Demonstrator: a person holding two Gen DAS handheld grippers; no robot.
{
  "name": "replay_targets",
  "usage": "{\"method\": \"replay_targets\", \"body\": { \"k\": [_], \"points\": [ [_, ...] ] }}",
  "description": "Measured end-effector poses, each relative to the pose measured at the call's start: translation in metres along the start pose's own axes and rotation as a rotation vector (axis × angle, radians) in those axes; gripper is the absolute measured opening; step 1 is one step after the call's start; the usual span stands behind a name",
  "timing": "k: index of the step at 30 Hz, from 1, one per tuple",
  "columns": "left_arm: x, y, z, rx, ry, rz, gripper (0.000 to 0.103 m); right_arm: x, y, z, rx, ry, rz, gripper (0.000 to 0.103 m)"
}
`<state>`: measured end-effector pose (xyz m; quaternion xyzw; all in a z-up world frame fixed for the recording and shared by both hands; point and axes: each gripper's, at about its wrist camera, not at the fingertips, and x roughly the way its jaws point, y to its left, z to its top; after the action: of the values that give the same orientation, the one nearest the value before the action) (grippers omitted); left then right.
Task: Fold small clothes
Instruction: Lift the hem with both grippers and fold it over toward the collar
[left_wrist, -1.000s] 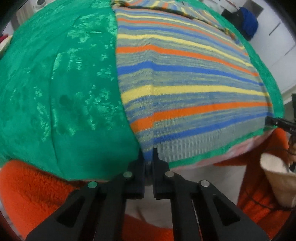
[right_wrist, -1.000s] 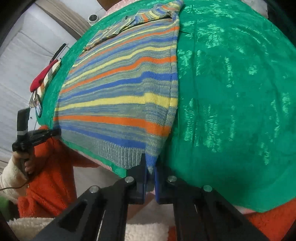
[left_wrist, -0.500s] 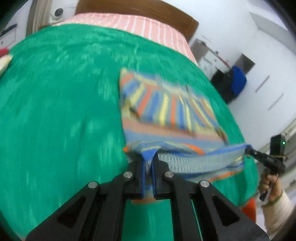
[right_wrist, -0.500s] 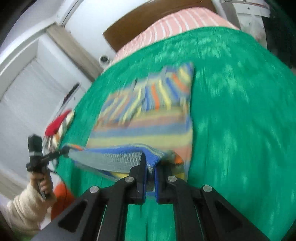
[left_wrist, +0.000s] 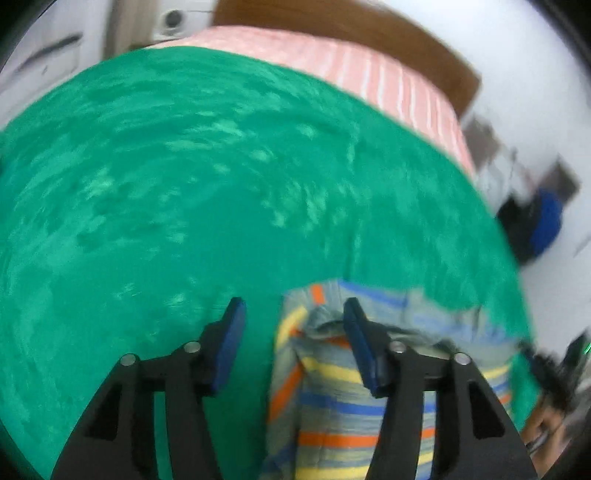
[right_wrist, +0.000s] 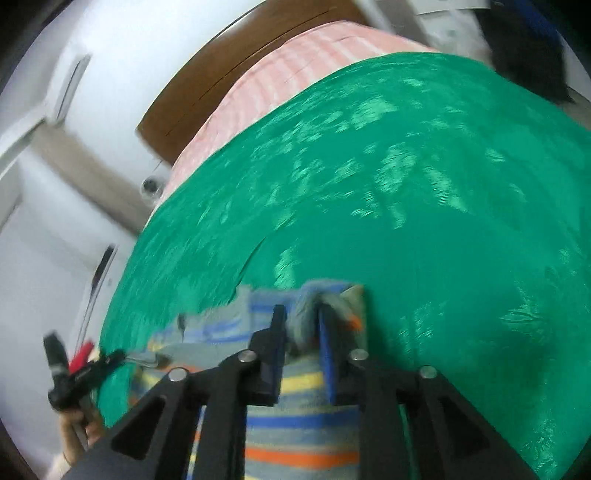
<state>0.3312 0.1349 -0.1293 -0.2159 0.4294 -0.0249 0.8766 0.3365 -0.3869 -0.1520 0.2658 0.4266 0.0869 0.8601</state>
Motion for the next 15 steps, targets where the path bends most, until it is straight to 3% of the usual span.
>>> {"method": "replay_targets", "body": {
  "k": [2, 4, 6, 8, 10, 11, 12, 15],
  "points": [
    [-0.024, 0.017, -0.01, -0.025, -0.022, -0.037, 0.062, -0.016, 0.007, -0.003, -0.057, -0.013, -0.002, 0.02],
    [-0.045, 0.02, -0.032, 0.032, -0.022, -0.072, 0.065, -0.033, 0.022, -0.011, -0.163, -0.001, -0.027, 0.022],
    [-0.055, 0.013, -0.06, 0.124, 0.005, -0.103, 0.077, -0.044, 0.038, -0.021, -0.261, 0.043, -0.02, 0.022],
    [-0.049, 0.002, -0.086, 0.211, 0.037, -0.085, 0.078, -0.038, 0.06, -0.035, -0.33, 0.16, 0.02, 0.025],
    [-0.037, -0.004, -0.107, 0.29, 0.083, -0.013, 0.071, -0.013, 0.072, -0.045, -0.342, 0.291, 0.042, 0.03],
    [-0.032, -0.004, -0.12, 0.31, 0.109, 0.031, 0.058, 0.006, 0.081, -0.051, -0.346, 0.354, 0.037, 0.03],
    [-0.033, 0.0, -0.13, 0.307, 0.118, 0.049, 0.054, 0.029, 0.091, -0.055, -0.356, 0.411, 0.024, 0.03],
    [-0.059, 0.011, -0.149, 0.282, 0.077, 0.048, 0.055, 0.083, 0.113, -0.048, -0.369, 0.411, -0.036, 0.031]
  ]
}}
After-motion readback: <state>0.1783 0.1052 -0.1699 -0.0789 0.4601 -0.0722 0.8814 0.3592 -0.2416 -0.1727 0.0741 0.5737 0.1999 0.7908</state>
